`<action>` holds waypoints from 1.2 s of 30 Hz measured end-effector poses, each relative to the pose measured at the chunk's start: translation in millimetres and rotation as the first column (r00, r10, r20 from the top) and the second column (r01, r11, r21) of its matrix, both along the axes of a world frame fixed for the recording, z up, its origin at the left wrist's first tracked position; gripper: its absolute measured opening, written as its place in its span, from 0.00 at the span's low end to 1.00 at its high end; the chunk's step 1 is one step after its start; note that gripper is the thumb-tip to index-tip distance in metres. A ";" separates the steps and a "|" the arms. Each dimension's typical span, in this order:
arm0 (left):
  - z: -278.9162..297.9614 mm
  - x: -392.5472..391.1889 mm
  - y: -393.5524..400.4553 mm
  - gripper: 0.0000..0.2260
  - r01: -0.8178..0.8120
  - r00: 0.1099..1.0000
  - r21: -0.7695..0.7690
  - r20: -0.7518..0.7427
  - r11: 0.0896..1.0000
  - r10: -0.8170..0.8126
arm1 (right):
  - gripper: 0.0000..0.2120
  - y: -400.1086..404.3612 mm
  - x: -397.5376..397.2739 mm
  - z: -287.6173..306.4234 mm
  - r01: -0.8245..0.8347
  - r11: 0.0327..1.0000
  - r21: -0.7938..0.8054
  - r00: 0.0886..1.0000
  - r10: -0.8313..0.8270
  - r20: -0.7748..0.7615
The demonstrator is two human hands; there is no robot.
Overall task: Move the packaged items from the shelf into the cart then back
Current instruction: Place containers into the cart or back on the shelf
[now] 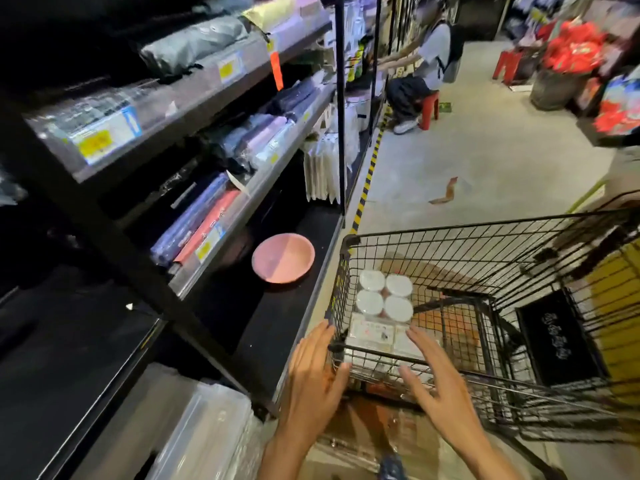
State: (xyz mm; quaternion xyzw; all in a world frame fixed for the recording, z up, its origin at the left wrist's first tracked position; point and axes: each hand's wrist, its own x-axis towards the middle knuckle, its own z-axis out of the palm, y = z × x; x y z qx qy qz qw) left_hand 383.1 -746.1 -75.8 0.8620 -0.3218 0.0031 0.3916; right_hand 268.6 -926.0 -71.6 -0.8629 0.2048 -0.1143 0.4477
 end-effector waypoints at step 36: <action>-303.0 220.5 -244.4 0.49 0.063 0.857 0.400 -0.492 0.915 0.156 | 0.42 -225.7 207.8 -297.5 0.217 0.945 0.245 0.904 -0.100 -0.416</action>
